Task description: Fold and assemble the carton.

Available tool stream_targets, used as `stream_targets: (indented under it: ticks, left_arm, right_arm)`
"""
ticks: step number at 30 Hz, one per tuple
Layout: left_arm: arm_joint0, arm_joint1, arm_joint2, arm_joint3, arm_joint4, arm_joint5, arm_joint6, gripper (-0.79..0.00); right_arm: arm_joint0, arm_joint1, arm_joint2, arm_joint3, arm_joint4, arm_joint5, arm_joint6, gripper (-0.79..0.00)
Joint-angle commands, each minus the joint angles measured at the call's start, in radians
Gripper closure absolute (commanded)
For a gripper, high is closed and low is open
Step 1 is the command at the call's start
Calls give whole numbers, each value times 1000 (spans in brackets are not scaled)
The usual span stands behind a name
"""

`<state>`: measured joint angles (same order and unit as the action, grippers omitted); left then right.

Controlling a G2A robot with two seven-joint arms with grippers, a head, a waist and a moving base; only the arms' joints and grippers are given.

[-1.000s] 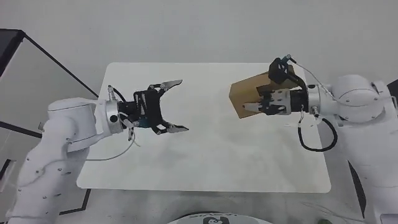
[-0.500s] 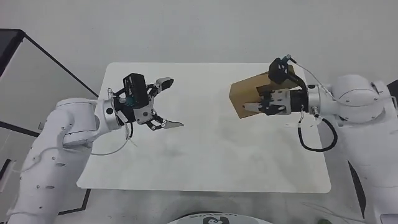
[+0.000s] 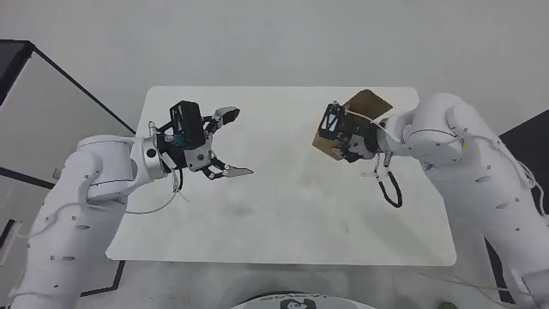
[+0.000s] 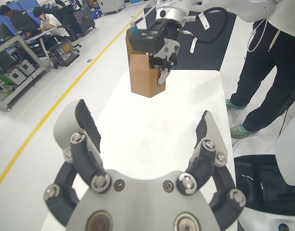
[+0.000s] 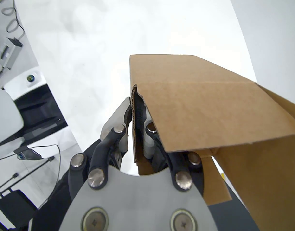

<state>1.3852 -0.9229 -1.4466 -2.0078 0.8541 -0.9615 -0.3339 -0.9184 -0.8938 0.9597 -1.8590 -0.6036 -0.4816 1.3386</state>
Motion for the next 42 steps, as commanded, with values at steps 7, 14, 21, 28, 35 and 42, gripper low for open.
stream_targets:
  ticks: [7, 14, 21, 28, 35, 42]
  left_arm:
    - [0, 0, 0, 0, 0, 0, 0, -785]
    - [0, 0, 0, 0, 0, 0, 0, -785]
    - [0, 0, 0, 0, 0, 0, 0, -785]
    - [-3, 0, -3, -8, -5, -5, 14, -785]
    - [27, 19, -84, 41, 29, -51, 40, -785]
    - [56, 68, -93, 93, 6, -51, 17, -785]
  right_arm:
    - [41, -3, -77, 44, -20, -25, -25, 0]
    - [39, -9, -143, 24, -118, -66, -67, 0]
    - [152, -46, -329, 128, -260, -166, -166, 0]
    - [240, -97, -428, 259, -245, -219, -220, 0]
    - [240, -97, -428, 259, -245, -219, -220, 0]
    - [240, -97, -428, 259, -245, -219, -220, 0]
